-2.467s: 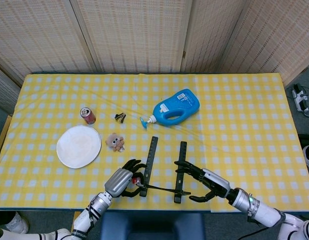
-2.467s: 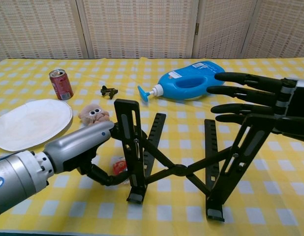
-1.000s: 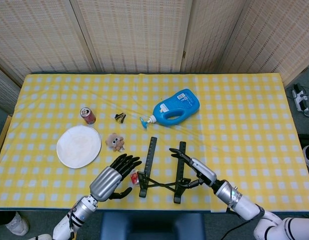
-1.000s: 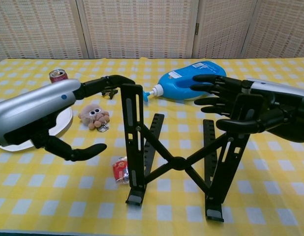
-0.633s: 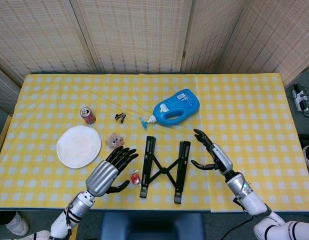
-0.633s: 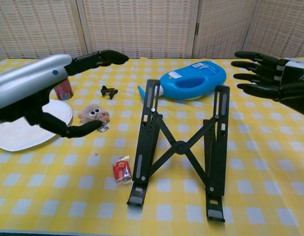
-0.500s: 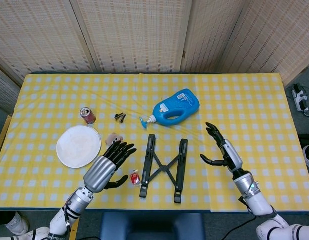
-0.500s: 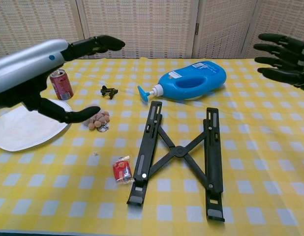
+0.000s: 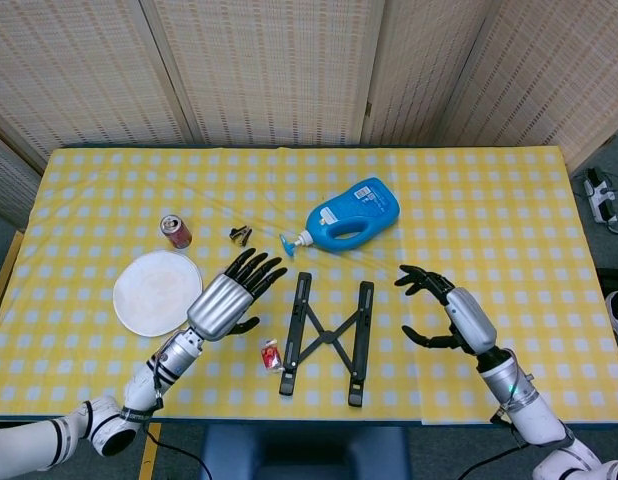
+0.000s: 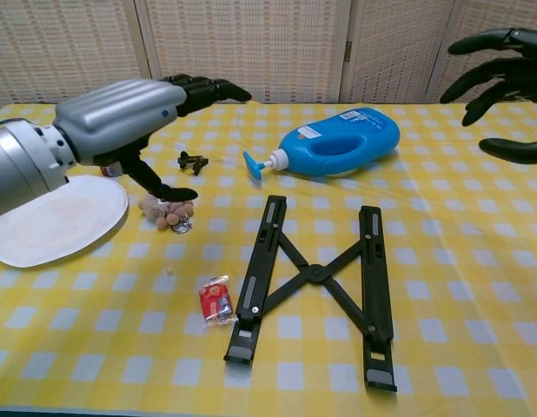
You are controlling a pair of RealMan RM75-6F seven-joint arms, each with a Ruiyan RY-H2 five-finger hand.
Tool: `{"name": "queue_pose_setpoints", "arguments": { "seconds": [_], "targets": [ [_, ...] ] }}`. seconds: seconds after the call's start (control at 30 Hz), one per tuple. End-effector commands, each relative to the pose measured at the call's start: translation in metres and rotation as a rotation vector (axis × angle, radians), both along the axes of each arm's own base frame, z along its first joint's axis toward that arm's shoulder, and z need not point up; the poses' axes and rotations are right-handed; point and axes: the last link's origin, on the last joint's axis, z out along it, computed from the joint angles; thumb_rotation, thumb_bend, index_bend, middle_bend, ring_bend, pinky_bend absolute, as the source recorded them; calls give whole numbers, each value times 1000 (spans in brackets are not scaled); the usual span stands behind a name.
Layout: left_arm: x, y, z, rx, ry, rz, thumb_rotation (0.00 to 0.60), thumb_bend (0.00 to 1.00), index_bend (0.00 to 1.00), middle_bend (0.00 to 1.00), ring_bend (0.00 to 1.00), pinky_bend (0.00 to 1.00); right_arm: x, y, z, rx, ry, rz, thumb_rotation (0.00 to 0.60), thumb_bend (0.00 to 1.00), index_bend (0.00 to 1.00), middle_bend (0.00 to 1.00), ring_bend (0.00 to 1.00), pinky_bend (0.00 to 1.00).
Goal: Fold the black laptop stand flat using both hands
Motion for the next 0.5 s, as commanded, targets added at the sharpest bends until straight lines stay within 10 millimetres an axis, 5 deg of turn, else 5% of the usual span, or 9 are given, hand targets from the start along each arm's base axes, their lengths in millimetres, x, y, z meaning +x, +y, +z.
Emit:
{"name": "queue_pose_setpoints", "arguments": {
  "seconds": [0.03,0.23,0.5],
  "targets": [
    [6,17,-27,7,91,-33,600,157,2,76,11,0,10,4,-14,-90,217,119,600,326,352,460,517,387],
    [8,27,-51,-28,104,-5,600,123,0,52,2,0,13,0,-27,-175,389,187,600,264,461,587,651,565],
    [11,29,-73,-43,118,1,600,112,0,28,0,0,16,-9,-52,-242,663,340,600,234,484,647,718,698]
  ]
}}
